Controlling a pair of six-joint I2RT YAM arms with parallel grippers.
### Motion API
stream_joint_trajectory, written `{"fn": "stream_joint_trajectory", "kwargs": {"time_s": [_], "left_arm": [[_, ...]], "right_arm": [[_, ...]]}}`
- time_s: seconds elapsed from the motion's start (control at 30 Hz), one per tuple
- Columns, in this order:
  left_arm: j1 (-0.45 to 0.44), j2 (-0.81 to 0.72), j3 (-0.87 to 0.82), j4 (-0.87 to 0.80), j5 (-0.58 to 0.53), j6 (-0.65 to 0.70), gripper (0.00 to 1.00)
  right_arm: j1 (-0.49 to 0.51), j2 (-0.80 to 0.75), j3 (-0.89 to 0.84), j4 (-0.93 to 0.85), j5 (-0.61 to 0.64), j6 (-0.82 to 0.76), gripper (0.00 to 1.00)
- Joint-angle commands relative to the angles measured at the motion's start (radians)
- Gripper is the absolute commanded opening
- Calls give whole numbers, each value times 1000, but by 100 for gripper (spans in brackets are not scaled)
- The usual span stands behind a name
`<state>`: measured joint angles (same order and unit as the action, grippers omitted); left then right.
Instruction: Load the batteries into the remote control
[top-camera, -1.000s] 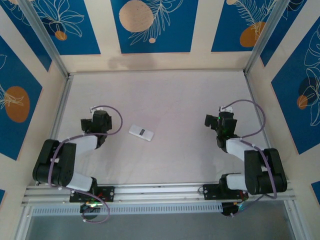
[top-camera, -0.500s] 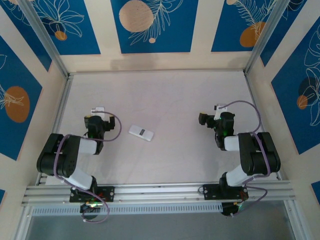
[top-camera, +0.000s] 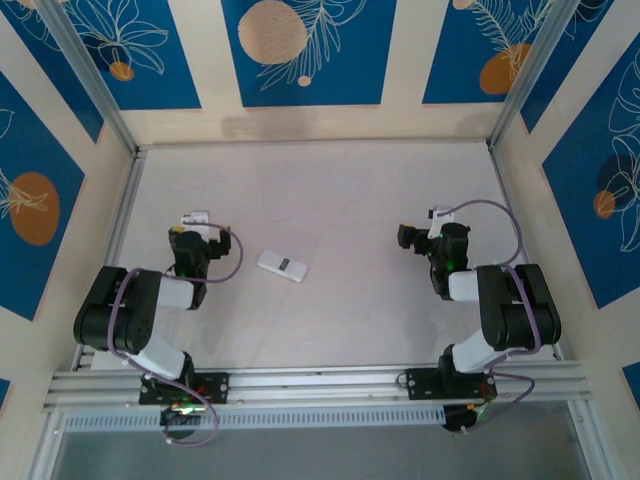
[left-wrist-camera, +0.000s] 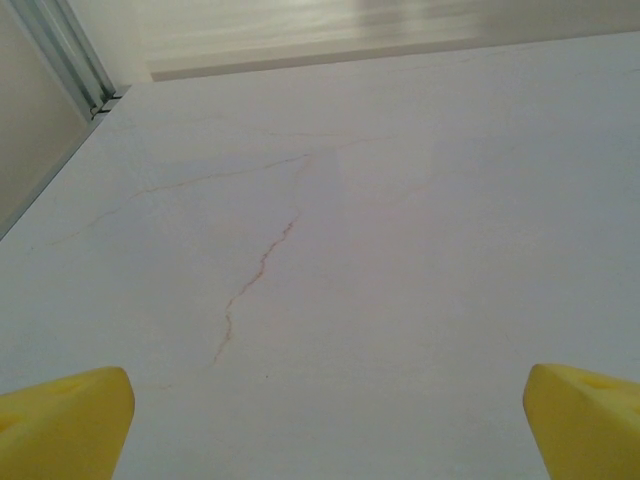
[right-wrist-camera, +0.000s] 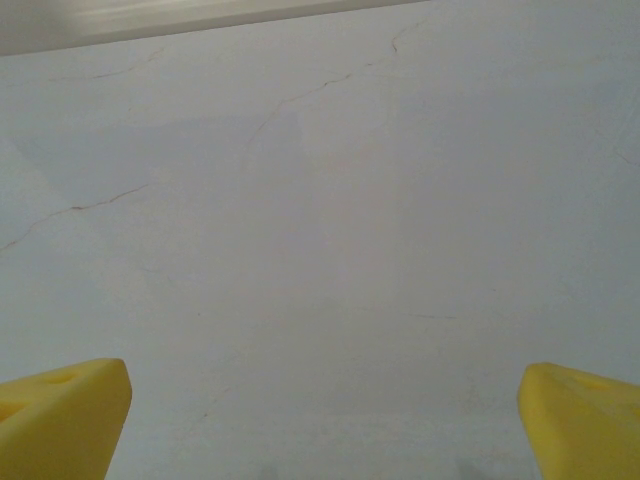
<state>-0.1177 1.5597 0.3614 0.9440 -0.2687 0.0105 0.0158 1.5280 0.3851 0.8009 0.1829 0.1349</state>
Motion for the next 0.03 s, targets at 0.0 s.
{"fn": "stream_joint_trajectory", "kwargs": {"time_s": [0.0], "left_arm": [[12,5,-7,36,17,14,100]], "right_arm": [[1,-5,20,28,-6,-20,99]]}}
